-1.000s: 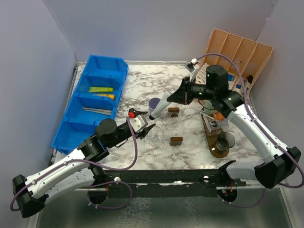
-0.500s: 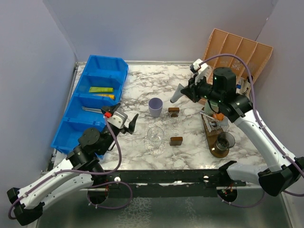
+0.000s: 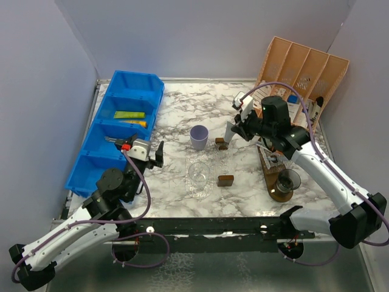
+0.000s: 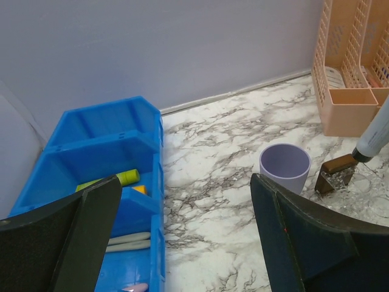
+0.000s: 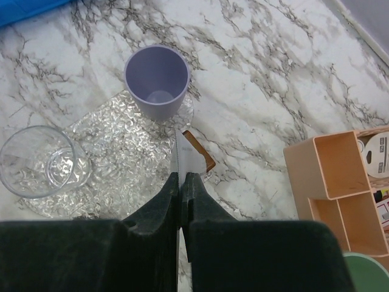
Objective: Prepare toiletry sets of a toothbrush and toothpaste on the tray
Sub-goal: Place the toothpaste in the toothpaste holder.
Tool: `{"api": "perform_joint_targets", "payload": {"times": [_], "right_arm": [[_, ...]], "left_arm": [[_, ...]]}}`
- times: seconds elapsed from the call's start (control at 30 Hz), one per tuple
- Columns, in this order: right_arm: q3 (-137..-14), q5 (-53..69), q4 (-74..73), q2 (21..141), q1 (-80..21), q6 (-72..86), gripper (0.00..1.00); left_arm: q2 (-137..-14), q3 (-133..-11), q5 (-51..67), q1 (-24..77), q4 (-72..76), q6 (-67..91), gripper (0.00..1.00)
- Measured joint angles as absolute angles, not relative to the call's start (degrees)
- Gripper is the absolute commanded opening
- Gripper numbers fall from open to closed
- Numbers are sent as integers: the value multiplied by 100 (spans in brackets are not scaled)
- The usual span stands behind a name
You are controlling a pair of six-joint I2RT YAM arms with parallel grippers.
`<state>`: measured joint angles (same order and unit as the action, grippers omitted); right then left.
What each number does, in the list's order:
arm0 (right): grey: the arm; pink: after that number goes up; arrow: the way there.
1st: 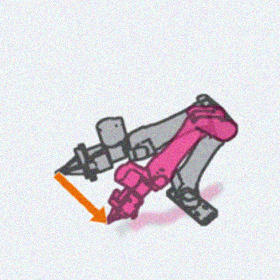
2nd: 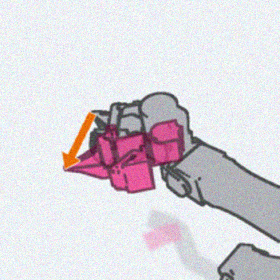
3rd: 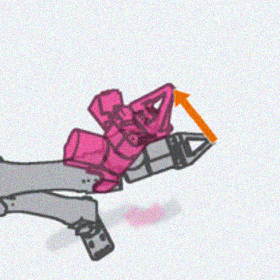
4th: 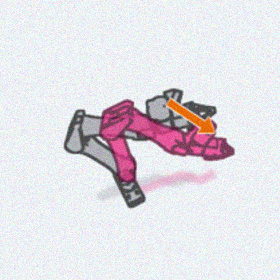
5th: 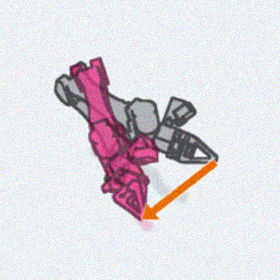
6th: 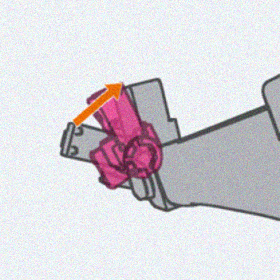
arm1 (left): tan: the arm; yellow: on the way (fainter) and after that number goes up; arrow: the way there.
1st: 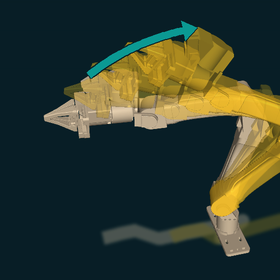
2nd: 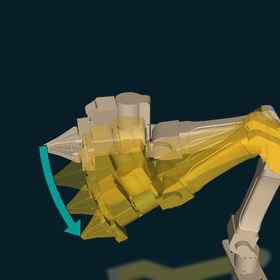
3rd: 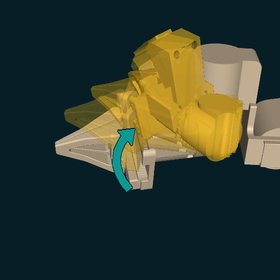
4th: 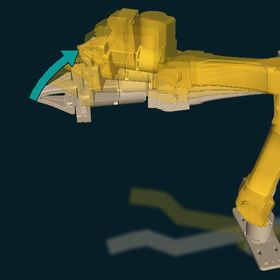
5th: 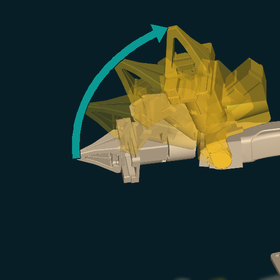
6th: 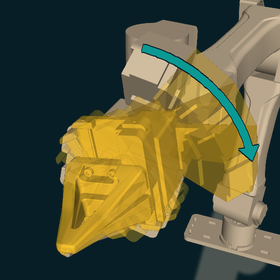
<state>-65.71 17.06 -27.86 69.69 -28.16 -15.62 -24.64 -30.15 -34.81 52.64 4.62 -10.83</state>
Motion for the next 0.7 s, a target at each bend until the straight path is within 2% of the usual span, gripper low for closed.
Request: {"api": "perform_joint_targets", "payload": {"times": [0.7], "right_arm": [[-6206, 1765, -2683, 7026, -2952, -1612, 1]], "left_arm": [[-2521, -3015, -3548, 5264, 462, -1020, 91]]}}
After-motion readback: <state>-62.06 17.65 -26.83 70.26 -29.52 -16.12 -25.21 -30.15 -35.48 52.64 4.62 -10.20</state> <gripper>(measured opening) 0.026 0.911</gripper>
